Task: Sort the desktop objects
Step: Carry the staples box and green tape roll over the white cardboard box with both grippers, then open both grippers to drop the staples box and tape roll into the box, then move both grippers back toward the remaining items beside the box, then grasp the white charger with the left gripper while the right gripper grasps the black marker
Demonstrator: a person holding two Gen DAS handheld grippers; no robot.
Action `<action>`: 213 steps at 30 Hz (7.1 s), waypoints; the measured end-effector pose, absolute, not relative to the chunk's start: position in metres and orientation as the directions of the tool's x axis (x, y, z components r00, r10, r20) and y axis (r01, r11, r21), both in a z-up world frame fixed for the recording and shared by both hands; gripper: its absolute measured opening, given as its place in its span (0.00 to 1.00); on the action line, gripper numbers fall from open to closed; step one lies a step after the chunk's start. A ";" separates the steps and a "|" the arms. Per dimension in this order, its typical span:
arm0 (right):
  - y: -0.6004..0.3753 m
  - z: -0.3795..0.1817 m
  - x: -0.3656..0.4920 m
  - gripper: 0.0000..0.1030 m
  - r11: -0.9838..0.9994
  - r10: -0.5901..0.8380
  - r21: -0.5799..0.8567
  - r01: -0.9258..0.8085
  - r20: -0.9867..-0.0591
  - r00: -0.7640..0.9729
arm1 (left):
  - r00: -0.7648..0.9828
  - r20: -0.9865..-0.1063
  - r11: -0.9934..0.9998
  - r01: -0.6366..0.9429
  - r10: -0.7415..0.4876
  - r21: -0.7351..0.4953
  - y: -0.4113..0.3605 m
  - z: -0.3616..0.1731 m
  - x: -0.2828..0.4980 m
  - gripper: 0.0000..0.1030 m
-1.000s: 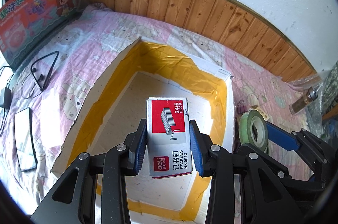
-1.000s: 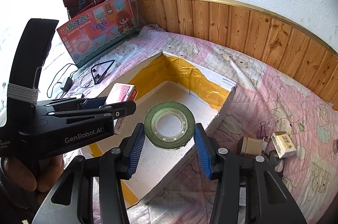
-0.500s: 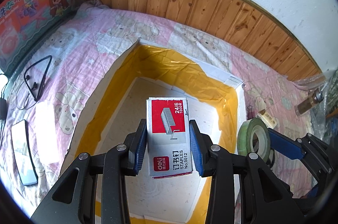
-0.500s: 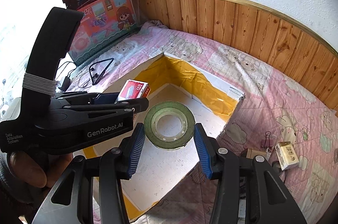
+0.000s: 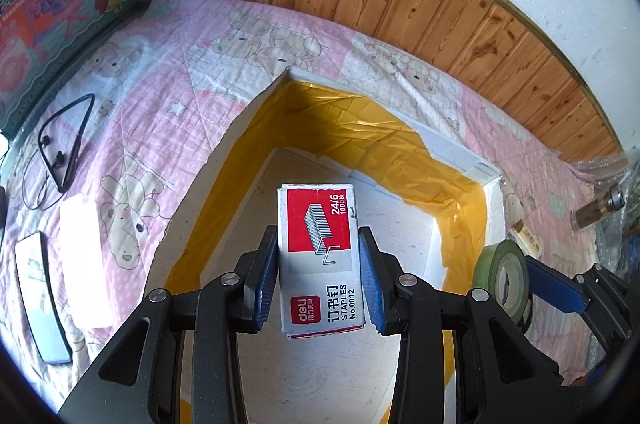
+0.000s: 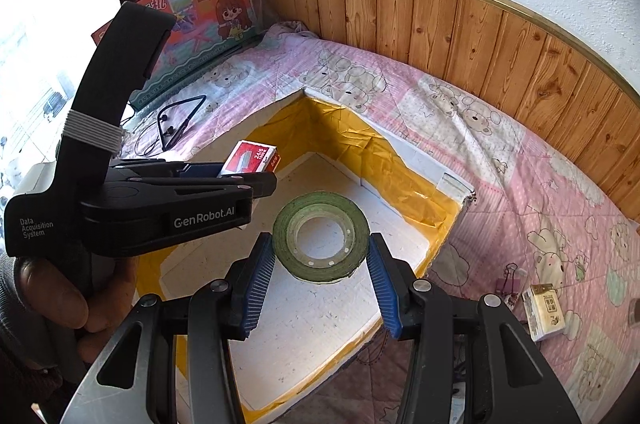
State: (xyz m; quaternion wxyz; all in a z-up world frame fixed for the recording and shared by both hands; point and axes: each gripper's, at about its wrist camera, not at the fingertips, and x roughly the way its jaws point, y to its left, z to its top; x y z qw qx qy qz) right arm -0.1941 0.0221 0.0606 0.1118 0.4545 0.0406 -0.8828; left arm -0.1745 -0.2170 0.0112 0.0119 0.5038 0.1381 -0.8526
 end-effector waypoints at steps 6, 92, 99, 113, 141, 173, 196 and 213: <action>0.022 0.052 -0.205 0.47 -0.973 -0.146 0.020 0.231 -0.829 -0.540 | -0.465 -0.876 -0.968 0.136 0.126 -0.212 -0.216 0.004 -0.188 0.39; 0.016 -0.003 -0.281 0.53 -0.953 0.048 -0.124 0.275 -0.962 -0.267 | -0.277 -0.938 -0.966 0.092 0.207 -0.241 -0.198 -0.043 -0.233 0.44; 0.013 0.011 -0.259 0.53 -0.949 0.032 -0.119 0.293 -0.958 -0.286 | -0.324 -0.929 -0.977 0.054 0.177 -0.205 -0.187 -0.026 -0.215 0.44; 0.006 0.046 -0.203 0.53 -0.938 0.007 -0.128 0.322 -0.936 -0.352 | -0.460 -0.881 -0.990 0.031 0.108 -0.138 -0.186 0.026 -0.147 0.44; -0.011 0.093 -0.097 0.54 -0.921 -0.074 -0.149 0.361 -0.841 -0.537 | -0.554 -0.824 -0.987 0.021 0.120 -0.159 -0.169 0.073 -0.039 0.44; 0.154 0.042 0.029 0.49 -0.985 -0.150 0.169 0.040 -0.711 -0.687 | -0.533 -0.813 -0.972 -0.161 0.234 -0.174 -0.041 0.036 -0.009 0.44; 0.228 -0.078 -0.007 0.27 -0.978 -0.041 0.126 -0.165 -0.897 -0.440 | -0.281 -0.909 -0.950 -0.153 0.307 -0.273 0.068 -0.088 -0.102 0.50; 0.244 -0.069 -0.001 0.14 -0.955 -0.095 0.205 -0.216 -0.897 -0.433 | -0.338 -0.897 -0.954 -0.194 0.284 -0.229 0.080 -0.092 -0.100 0.22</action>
